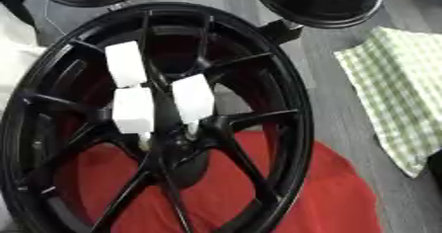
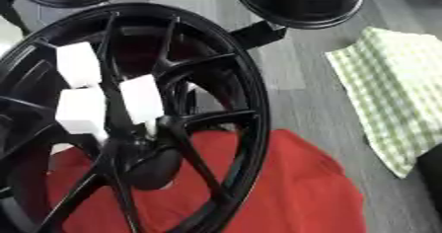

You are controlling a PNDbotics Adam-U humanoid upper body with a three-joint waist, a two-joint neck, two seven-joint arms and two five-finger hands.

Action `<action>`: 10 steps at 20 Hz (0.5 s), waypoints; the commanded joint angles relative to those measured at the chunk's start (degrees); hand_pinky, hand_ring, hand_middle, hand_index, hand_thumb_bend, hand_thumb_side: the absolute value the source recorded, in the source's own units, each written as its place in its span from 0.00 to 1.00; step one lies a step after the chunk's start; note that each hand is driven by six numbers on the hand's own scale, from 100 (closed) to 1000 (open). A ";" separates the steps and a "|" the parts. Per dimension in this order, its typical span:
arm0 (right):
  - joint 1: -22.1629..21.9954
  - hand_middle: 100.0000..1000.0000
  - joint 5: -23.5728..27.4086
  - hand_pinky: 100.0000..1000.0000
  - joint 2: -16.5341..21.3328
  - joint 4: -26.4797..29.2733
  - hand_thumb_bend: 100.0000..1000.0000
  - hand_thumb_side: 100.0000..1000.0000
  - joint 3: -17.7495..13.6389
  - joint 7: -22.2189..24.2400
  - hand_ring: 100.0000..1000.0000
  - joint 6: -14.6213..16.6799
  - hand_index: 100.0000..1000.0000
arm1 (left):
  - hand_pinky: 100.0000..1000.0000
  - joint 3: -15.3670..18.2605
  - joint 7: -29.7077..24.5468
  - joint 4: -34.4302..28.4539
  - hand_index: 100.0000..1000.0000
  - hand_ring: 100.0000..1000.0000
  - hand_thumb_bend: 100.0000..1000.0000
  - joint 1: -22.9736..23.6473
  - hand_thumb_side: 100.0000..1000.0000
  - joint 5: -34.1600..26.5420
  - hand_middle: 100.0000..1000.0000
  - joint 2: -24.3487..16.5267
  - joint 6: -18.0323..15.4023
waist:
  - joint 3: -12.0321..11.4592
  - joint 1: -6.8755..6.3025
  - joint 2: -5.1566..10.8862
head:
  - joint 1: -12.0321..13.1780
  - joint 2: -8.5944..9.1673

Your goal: Pull the pin out of the wheel hub.

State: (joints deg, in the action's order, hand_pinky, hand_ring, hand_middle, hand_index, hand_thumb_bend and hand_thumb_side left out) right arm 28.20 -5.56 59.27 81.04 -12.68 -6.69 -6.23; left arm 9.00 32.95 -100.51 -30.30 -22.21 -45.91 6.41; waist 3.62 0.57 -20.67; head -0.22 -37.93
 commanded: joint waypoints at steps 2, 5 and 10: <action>0.51 1.00 2.75 0.96 1.94 -0.30 0.00 0.79 -0.67 -2.95 1.00 -1.27 1.00 | 0.72 0.27 -0.15 -0.68 0.79 0.75 0.17 -0.88 0.94 -0.33 0.75 -1.49 -0.10 | 0.00 0.10 1.73 | -0.26 0.34; 0.45 0.99 3.78 0.94 2.07 -0.30 0.00 0.77 -0.62 -4.81 1.00 -1.55 1.00 | 0.72 0.26 -0.13 -0.69 0.79 0.75 0.17 -0.93 0.94 -0.35 0.75 -1.50 -0.12 | -0.04 0.10 1.73 | -0.33 0.26; 0.55 0.88 4.28 0.90 2.12 0.06 0.00 0.74 -0.61 -9.17 0.94 -3.66 0.92 | 0.72 0.22 -0.18 -0.73 0.79 0.75 0.17 -1.03 0.94 -0.29 0.75 -1.50 -0.12 | -0.07 0.10 1.76 | -0.35 0.25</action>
State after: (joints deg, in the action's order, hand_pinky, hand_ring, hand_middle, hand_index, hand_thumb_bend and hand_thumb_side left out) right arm 28.21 -1.76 59.27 80.65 -12.68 -14.66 -9.44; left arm 8.99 32.95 -100.51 -30.34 -22.22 -45.91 6.41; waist 3.54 0.58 -20.66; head -0.44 -37.93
